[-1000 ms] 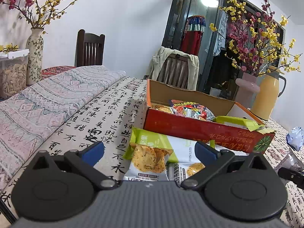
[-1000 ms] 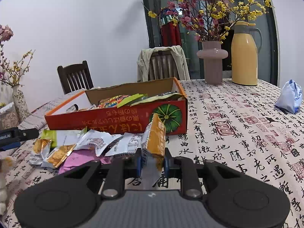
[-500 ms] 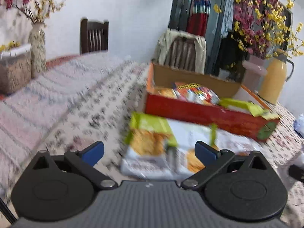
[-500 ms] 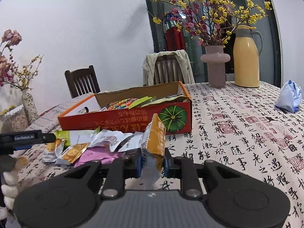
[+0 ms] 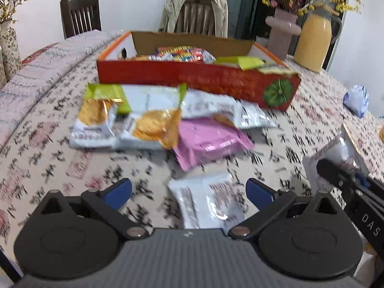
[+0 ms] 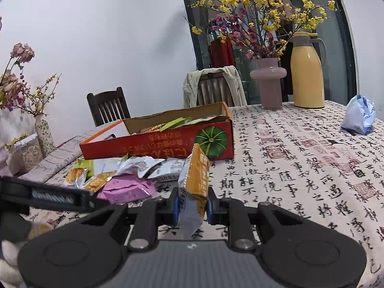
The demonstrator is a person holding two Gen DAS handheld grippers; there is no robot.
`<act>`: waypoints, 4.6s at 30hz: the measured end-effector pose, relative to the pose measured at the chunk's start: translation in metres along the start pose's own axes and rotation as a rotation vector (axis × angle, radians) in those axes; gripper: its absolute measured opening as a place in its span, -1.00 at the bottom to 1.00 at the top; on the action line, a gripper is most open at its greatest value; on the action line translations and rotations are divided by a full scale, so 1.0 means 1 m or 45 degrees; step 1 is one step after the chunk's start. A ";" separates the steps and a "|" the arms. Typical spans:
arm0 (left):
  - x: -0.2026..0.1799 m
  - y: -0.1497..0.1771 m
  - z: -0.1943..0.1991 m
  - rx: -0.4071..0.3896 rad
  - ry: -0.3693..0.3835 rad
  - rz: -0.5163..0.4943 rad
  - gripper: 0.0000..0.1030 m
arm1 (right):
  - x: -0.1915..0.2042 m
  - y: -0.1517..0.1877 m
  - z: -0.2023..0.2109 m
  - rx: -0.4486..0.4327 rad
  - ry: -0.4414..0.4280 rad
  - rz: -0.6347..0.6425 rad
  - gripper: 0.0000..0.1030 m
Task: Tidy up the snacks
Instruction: 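Grasp a white packet with the left gripper while the right holds the orange-gold packet, then carry both packets over the box and open both grippers to drop them, then move both tools back over the snack pile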
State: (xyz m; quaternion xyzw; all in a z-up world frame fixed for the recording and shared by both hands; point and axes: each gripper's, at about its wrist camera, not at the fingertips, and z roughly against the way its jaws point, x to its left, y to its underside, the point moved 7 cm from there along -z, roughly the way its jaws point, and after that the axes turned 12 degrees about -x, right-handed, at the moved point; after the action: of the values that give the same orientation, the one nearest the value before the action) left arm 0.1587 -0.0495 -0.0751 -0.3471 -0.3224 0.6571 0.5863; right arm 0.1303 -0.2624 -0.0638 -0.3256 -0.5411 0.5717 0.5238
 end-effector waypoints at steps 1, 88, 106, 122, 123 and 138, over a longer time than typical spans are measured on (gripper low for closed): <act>-0.002 0.002 -0.001 0.009 -0.008 -0.005 0.95 | -0.001 0.000 0.001 -0.002 0.002 0.002 -0.60; 0.076 -0.187 -0.109 -0.451 -0.050 0.099 0.30 | 0.043 -0.094 -0.224 -0.070 0.004 0.073 -0.32; 0.080 -0.203 -0.044 -0.619 -0.081 0.166 1.00 | 0.034 -0.125 -0.184 -0.200 0.058 0.038 1.00; 0.125 -0.137 0.011 -0.550 -0.180 0.159 1.00 | 0.057 -0.089 -0.102 -0.103 -0.003 0.132 1.00; 0.128 -0.131 0.013 -0.540 -0.189 0.156 1.00 | 0.057 -0.084 -0.098 -0.091 -0.002 0.134 1.00; 0.168 -0.071 0.003 -0.481 -0.274 0.127 1.00 | 0.044 -0.014 -0.076 0.090 0.044 0.133 1.00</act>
State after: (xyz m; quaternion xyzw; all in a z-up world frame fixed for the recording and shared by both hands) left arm 0.1834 0.1250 -0.0276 -0.3941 -0.4828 0.6467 0.4398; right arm 0.1944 -0.2015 -0.0573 -0.3443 -0.4937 0.6113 0.5138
